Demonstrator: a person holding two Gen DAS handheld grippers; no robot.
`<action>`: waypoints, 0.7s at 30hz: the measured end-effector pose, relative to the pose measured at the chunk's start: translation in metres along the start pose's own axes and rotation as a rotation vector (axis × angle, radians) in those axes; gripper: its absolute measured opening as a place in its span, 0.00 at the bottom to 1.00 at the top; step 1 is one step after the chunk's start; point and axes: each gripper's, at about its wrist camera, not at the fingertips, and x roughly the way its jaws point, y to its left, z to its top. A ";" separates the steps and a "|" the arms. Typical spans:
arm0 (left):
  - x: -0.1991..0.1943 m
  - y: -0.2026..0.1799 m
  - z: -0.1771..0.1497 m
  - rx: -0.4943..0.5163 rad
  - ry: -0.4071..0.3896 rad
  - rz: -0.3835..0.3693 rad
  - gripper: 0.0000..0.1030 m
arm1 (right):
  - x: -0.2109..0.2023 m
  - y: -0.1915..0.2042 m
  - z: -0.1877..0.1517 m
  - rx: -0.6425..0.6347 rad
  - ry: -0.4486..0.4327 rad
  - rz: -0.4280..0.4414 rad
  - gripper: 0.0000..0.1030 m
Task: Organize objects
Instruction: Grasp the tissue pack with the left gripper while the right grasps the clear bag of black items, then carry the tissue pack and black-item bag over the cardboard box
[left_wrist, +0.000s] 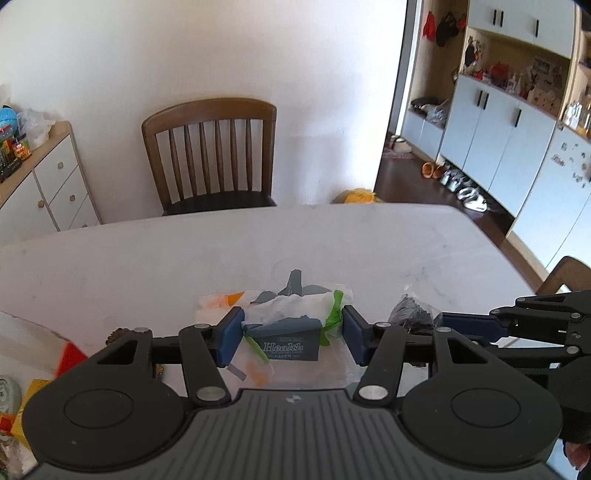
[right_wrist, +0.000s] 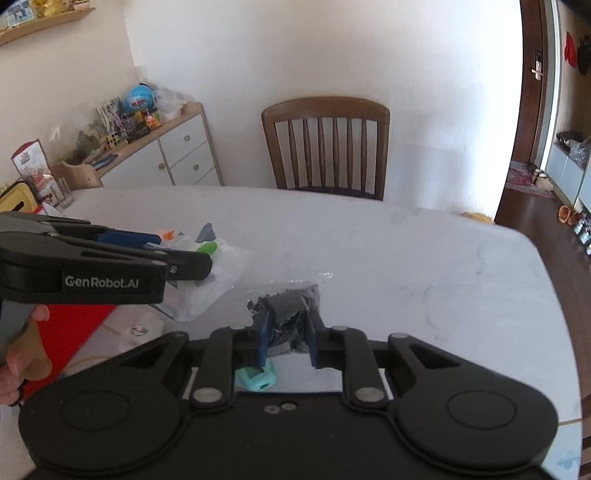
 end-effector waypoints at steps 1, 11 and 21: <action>-0.006 0.001 0.000 -0.003 -0.003 -0.006 0.55 | -0.006 0.002 0.000 -0.001 -0.007 0.000 0.19; -0.072 0.020 -0.005 -0.008 -0.042 -0.075 0.55 | -0.060 0.034 0.009 -0.028 -0.055 0.028 0.19; -0.132 0.065 -0.018 -0.024 -0.080 -0.079 0.55 | -0.087 0.094 0.020 -0.053 -0.084 0.053 0.19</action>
